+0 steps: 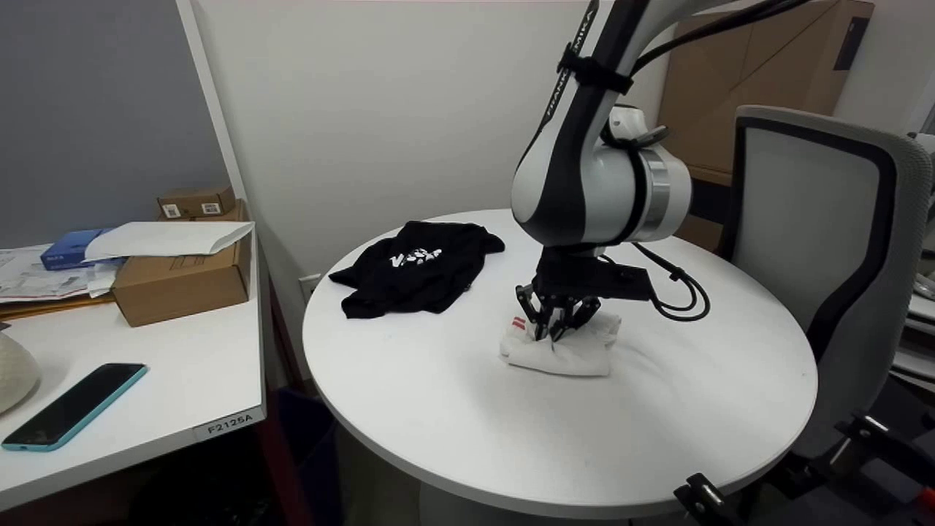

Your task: Wipe the table top with the white towel

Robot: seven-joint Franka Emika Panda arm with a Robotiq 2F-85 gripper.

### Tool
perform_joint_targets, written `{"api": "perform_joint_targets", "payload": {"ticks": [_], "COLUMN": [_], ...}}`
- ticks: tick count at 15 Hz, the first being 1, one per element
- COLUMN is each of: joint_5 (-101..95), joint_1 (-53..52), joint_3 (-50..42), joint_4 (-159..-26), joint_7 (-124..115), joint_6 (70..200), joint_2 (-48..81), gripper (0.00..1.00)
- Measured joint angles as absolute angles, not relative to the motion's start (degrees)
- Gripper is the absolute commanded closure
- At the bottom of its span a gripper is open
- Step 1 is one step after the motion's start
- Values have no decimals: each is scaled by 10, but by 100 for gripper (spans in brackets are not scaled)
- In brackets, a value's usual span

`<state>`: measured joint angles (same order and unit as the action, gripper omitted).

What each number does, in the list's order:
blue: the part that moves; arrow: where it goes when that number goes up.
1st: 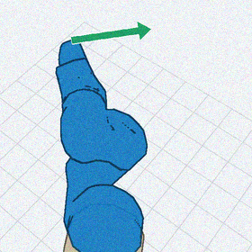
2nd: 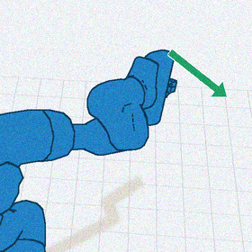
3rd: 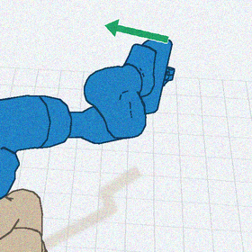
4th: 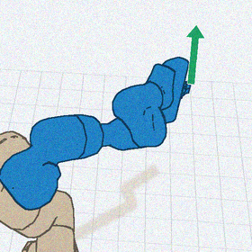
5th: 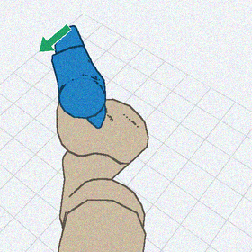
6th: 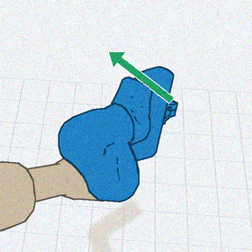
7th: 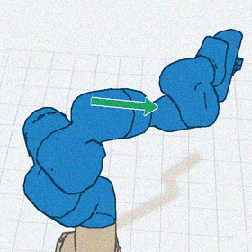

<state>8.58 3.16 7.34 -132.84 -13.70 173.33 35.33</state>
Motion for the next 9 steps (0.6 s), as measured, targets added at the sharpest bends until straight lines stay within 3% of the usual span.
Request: {"api": "perform_joint_targets", "payload": {"ticks": [9], "joint_5": [87], "joint_1": [136], "joint_3": [8], "joint_4": [-1242], "joint_7": [-88], "joint_6": [1710], "joint_2": [390], "gripper": [97]}}
